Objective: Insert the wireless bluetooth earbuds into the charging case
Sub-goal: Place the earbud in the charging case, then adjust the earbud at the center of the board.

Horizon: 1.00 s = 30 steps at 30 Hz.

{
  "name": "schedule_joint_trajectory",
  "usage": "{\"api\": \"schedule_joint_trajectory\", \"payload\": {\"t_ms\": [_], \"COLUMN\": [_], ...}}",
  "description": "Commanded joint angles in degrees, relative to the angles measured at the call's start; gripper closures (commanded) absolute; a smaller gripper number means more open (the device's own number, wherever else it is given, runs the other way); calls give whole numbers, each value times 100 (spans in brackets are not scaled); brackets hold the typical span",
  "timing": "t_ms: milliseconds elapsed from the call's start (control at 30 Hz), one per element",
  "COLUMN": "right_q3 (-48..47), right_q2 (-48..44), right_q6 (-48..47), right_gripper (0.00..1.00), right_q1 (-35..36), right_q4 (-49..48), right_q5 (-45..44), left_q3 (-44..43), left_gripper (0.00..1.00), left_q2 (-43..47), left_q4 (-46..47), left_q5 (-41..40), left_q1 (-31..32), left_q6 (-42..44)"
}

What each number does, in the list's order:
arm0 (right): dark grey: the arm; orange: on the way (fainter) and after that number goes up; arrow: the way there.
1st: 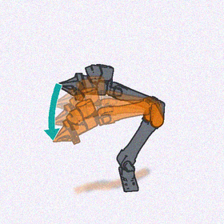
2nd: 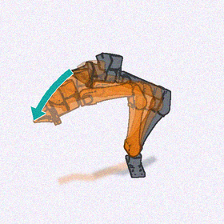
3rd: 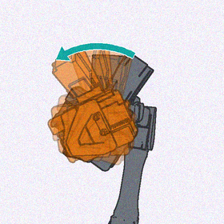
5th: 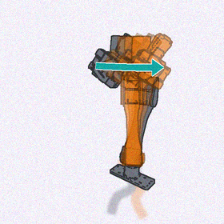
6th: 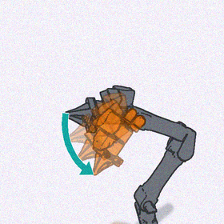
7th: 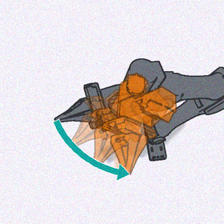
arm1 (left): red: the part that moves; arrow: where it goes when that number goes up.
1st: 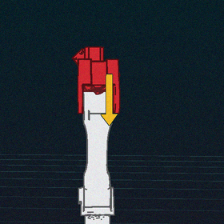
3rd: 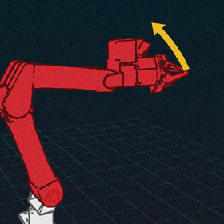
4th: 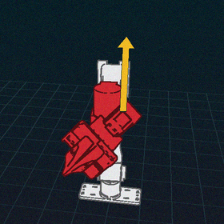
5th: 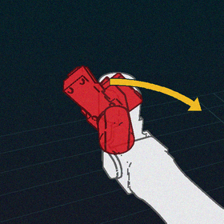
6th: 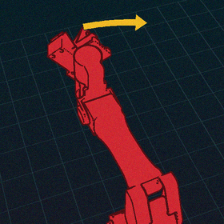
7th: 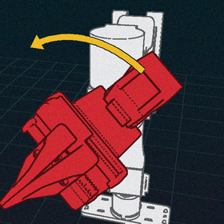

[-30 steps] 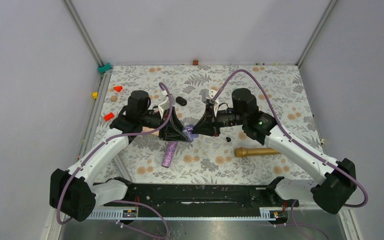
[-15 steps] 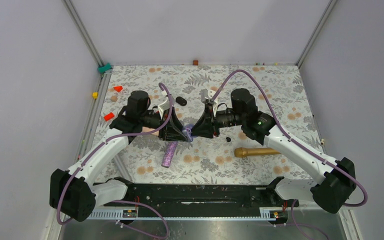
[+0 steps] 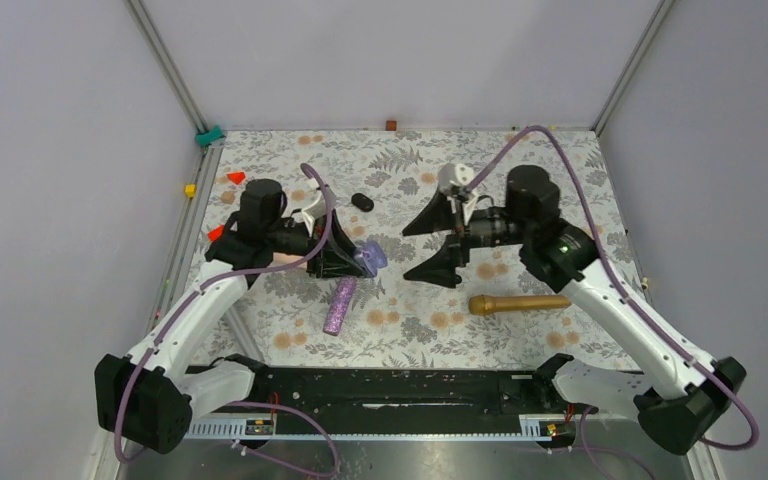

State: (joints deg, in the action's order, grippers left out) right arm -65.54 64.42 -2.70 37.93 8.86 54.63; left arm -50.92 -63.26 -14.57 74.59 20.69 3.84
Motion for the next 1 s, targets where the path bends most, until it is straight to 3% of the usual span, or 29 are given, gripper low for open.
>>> {"api": "schedule_joint_trajectory", "payload": {"t_ms": [0, 133, 233, 367, 567, 733, 967], "right_q3": [34, 476, 365, 25, -317, -719, -2072], "right_q2": [-401, -129, 608, 1920, 3379, 4242, 5409], "right_q6": [445, 769, 1003, 1504, 2142, 1666, 1125], "right_gripper": [1, 1, 1, 11, 24, 27, 33], "right_q1": [-523, -764, -779, -779, -721, -296, 246], "right_q4": [-506, -1174, -1018, -616, -409, 108, 1168], "right_q5": [-104, -879, -1485, -1829, -2278, -2678, -3089], "left_q3": [-428, -793, -1076, -1008, -631, -469, -243], "left_gripper": [100, 100, 100, 100, 100, 100, 100], "left_q2": [252, 385, 447, 534, 695, 869, 1076], "left_q4": [-256, -1505, -2627, -3504, -3747, -3744, -3746], "left_q5": [186, 75, -99, -236, -228, -201, -183], "left_q1": [-478, -957, -1304, -1783, -2323, -2354, -2472], "left_q6": [417, 1433, 2437, 3310, 3757, 3889, 4043]}}
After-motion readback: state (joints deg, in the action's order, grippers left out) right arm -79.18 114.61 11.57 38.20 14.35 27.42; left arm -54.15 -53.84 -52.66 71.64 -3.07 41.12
